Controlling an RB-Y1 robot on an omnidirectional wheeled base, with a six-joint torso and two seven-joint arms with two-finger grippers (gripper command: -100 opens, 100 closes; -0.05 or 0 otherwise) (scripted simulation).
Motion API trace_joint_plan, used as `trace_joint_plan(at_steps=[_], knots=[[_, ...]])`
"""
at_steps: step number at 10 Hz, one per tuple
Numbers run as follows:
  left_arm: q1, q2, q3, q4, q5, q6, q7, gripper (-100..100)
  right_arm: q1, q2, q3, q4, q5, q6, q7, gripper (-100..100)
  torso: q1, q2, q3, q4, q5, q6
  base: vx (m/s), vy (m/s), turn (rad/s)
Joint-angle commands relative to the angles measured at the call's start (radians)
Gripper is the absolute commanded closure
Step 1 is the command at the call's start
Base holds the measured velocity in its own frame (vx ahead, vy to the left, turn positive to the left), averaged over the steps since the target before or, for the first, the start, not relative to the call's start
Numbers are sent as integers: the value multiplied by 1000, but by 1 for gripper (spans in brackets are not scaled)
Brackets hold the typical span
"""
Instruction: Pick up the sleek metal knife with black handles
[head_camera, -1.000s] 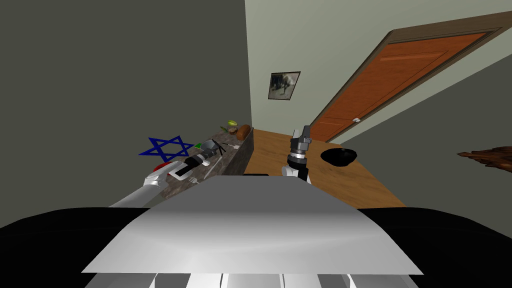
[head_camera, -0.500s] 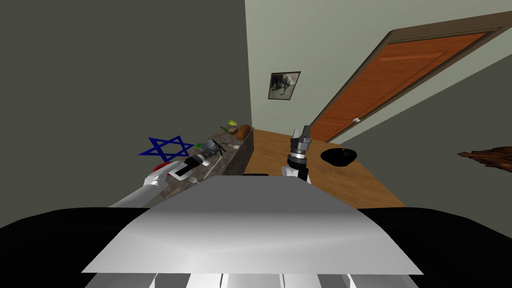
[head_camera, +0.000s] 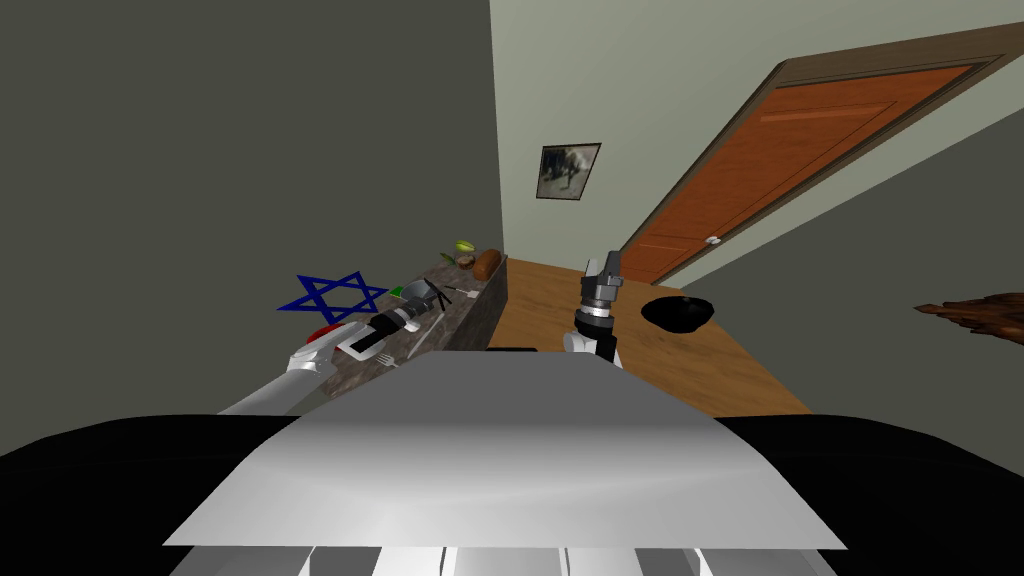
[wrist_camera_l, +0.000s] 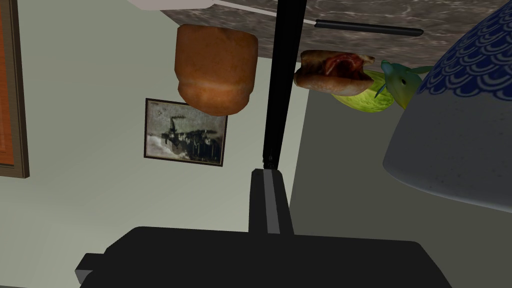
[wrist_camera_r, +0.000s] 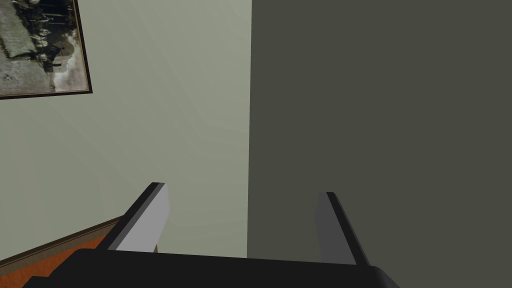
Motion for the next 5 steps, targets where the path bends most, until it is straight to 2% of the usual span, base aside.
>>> trace_joint_plan(at_steps=[1,2,3,4,5], knots=[[0,0,0,0,0,0,0,0,0,0,0,0,0,0,0,0,0,0,0,0,0,0,0,0,0],[0,0,0,0,0,0,0,-100,0,0,0,0,0,0,0,0,0,0,0,0,0,0,0,0,0],[0,0,0,0,0,0,0,0,0,0,0,0,0,0,0,0,0,0,0,0,0,0,0,0,0],[0,0,0,0,0,0,0,-100,0,0,0,0,0,0,0,0,0,0,0,0,0,0,0,0,0],[0,0,0,0,0,0,0,100,0,0,0,0,0,0,0,0,0,0,0,0,0,0,0,0,0]])
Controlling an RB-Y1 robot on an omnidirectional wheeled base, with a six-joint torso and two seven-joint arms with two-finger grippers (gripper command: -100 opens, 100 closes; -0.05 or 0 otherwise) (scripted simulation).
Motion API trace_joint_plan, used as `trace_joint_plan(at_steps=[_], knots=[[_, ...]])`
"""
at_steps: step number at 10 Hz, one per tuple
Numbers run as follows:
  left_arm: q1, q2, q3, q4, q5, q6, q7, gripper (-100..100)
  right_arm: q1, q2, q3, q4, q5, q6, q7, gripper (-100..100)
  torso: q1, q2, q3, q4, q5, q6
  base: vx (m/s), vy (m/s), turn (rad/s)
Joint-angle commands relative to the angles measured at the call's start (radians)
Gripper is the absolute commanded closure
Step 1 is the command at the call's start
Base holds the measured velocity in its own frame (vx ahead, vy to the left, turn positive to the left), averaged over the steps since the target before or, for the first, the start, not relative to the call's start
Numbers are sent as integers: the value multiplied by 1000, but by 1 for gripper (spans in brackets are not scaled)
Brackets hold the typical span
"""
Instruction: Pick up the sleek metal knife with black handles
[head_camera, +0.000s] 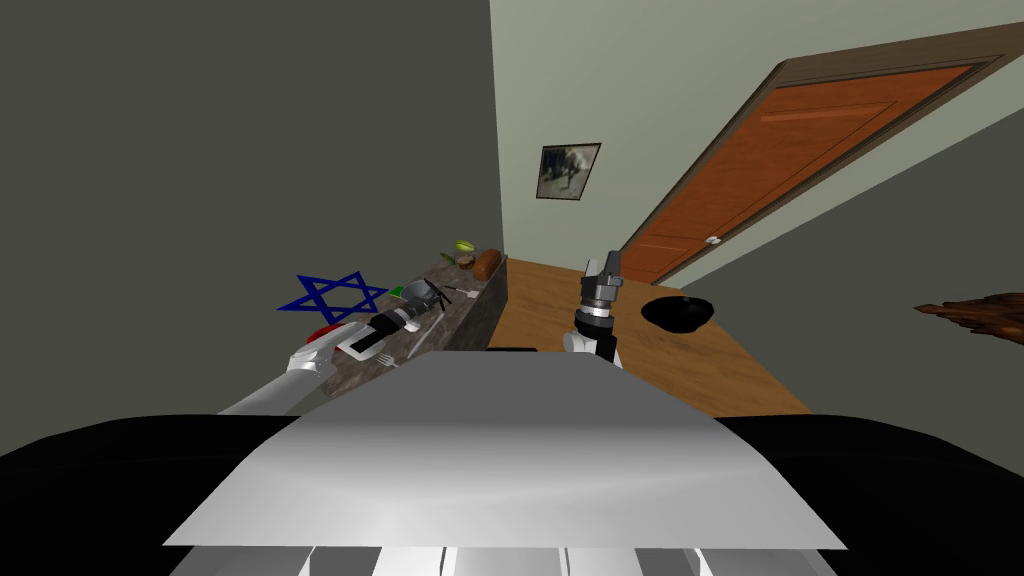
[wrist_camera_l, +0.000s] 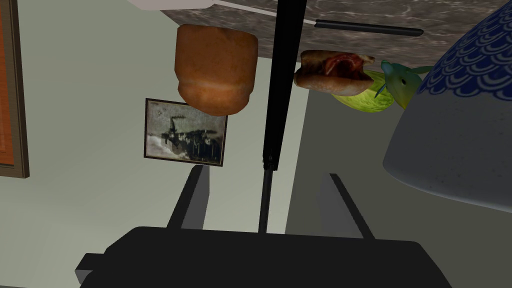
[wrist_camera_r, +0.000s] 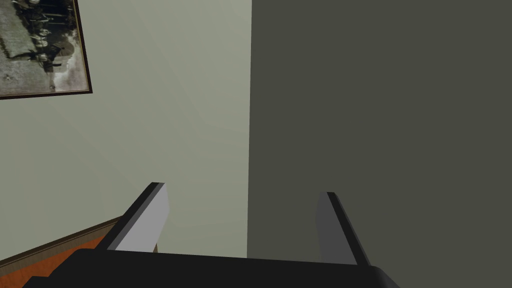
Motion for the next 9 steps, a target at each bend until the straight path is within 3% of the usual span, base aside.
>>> trace_joint_plan(at_steps=[1,4,6,7,8,9], knots=[[0,0,0,0,0,0,0,100,0,0,0,0,0,0,0,0,0,0,0,0,0,0,0,0,0],[0,0,0,0,0,0,0,100,0,0,0,0,0,0,0,0,0,0,0,0,0,0,0,0,0],[0,0,0,0,0,0,0,-100,0,0,0,0,0,0,0,0,0,0,0,0,0,0,0,0,0],[0,0,0,0,0,0,0,0,0,0,0,0,0,0,0,0,0,0,0,0,0,0,0,0,0],[0,0,0,0,0,0,0,-100,0,0,0,0,0,0,0,0,0,0,0,0,0,0,0,0,0],[0,0,0,0,0,0,0,100,0,0,0,0,0,0,0,0,0,0,0,0,0,0,0,0,0]])
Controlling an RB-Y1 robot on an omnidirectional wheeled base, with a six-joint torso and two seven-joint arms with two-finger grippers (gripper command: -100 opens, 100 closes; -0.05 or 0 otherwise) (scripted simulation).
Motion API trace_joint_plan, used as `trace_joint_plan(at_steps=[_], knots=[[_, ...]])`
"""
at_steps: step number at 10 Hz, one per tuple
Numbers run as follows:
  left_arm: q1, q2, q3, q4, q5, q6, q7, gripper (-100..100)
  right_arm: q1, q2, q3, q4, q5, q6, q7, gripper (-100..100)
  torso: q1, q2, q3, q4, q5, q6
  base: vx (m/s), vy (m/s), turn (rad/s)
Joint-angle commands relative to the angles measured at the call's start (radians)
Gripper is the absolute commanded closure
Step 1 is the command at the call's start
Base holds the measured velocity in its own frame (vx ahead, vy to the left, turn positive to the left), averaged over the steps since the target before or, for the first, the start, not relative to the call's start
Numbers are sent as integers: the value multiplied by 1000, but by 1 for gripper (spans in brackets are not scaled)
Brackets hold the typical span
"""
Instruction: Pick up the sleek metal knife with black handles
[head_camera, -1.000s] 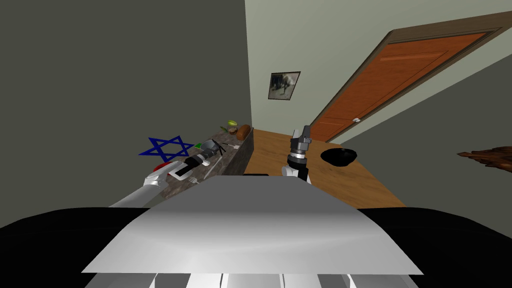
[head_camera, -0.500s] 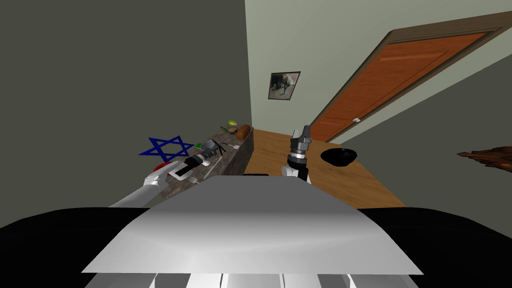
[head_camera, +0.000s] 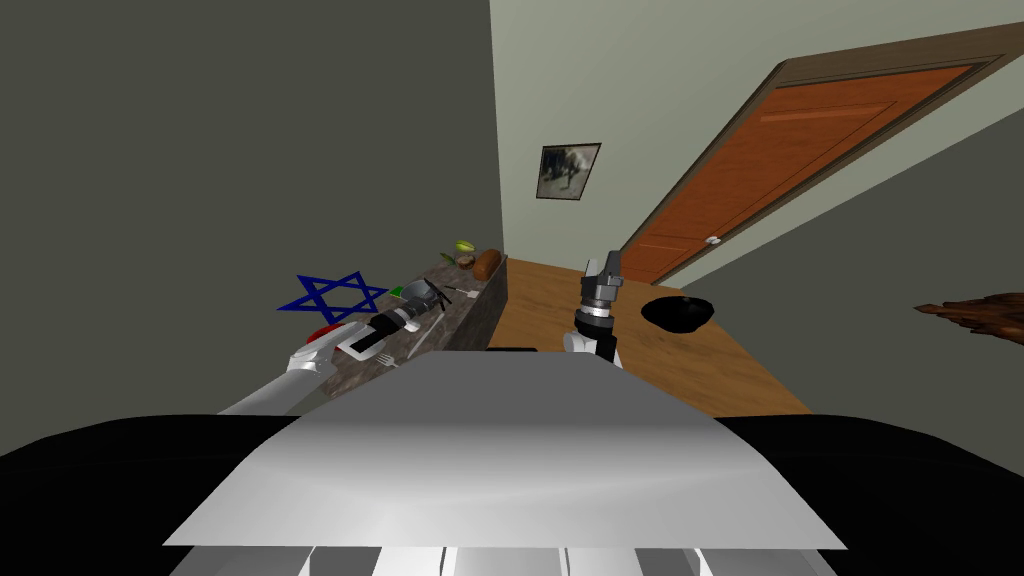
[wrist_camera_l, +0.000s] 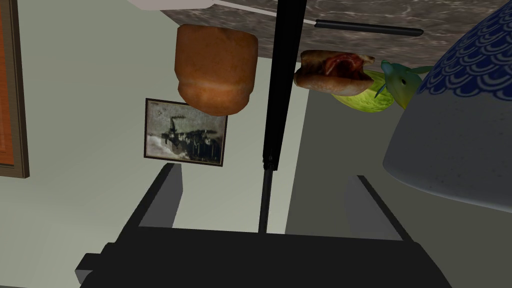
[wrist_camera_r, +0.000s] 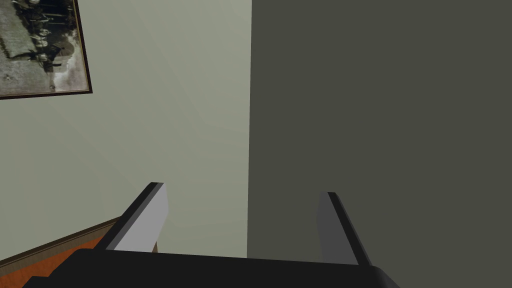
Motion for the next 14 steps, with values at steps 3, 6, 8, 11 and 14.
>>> trace_joint_plan(at_steps=[3,6,8,11,14], knots=[[0,0,0,0,0,0,0,100,0,0,0,0,0,0,0,0,0,0,0,0,0,0,0,0,0],[0,0,0,0,0,0,0,-100,0,0,0,0,0,0,0,0,0,0,0,0,0,0,0,0,0],[0,0,0,0,0,0,0,-100,0,0,0,0,0,0,0,0,0,0,0,0,0,0,0,0,0],[0,0,0,0,0,0,0,100,0,0,0,0,0,0,0,0,0,0,0,0,0,0,0,0,0],[0,0,0,0,0,0,0,0,0,0,0,0,0,0,0,0,0,0,0,0,0,0,0,0,0]])
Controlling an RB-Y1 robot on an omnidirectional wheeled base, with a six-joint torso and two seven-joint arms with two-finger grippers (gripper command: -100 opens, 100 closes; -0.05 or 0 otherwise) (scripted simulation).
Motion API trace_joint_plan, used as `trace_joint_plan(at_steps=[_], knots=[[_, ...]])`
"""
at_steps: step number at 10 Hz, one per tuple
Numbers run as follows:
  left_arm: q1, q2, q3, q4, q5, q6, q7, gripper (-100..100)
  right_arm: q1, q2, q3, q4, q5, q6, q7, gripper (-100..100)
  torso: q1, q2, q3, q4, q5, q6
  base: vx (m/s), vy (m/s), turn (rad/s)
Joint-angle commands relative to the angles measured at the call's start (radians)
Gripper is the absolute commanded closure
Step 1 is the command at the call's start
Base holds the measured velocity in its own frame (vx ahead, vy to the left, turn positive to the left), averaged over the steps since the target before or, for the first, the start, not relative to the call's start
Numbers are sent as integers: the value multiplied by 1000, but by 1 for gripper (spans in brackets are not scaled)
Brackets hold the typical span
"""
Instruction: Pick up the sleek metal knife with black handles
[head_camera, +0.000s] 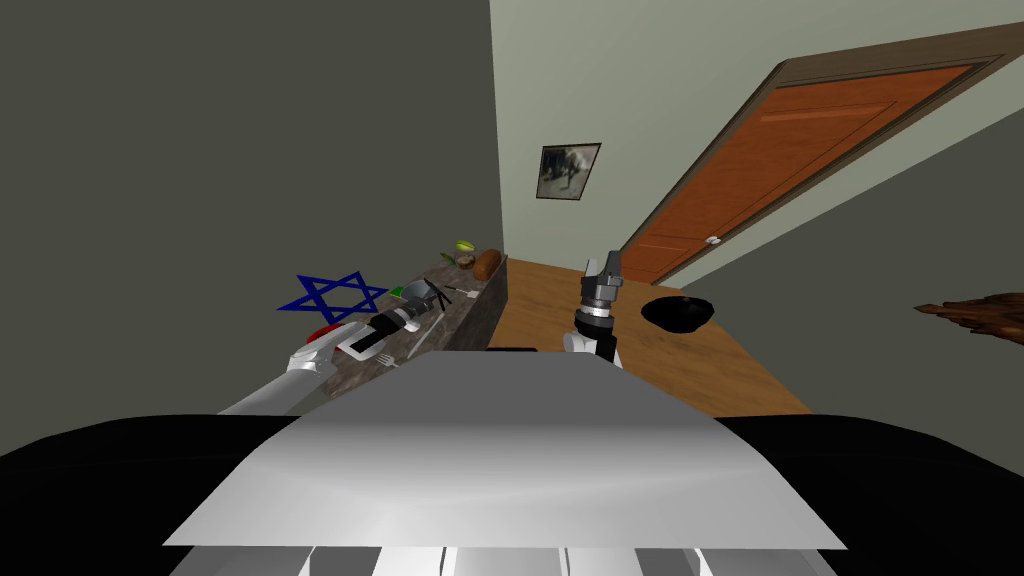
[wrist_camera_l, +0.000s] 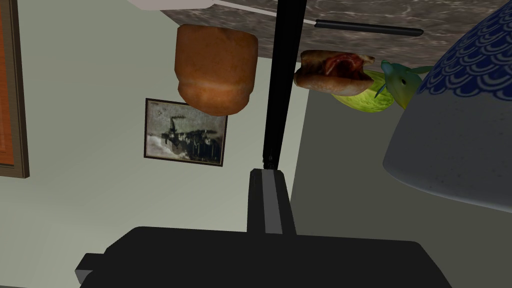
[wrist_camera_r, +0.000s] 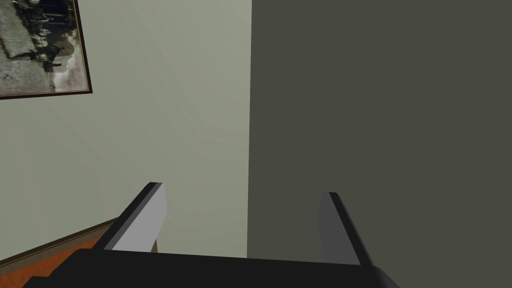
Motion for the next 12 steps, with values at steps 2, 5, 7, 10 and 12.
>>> trace_joint_plan(at_steps=[2,5,7,10,12], knots=[[0,0,0,0,0,0,0,0,0,0,0,0,0,0,0,0,0,0,0,0,0,0,0,0,0],[35,23,7,91,56,-102,-56,-100,0,0,0,0,0,0,0,0,-4,-5,-3,-1,-1,0,106,-72,79],[53,35,11,138,83,-163,-84,-100,0,0,0,0,0,0,0,0,-4,-8,-5,-2,-1,0,129,-63,65],[71,47,15,185,111,-241,-112,-100,0,0,0,0,0,0,0,0,-2,-5,-3,-1,0,0,78,-51,44],[71,47,15,185,111,-274,-112,-100,0,0,0,0,0,0,0,0,-3,-6,-4,-2,-1,0,62,-40,34]])
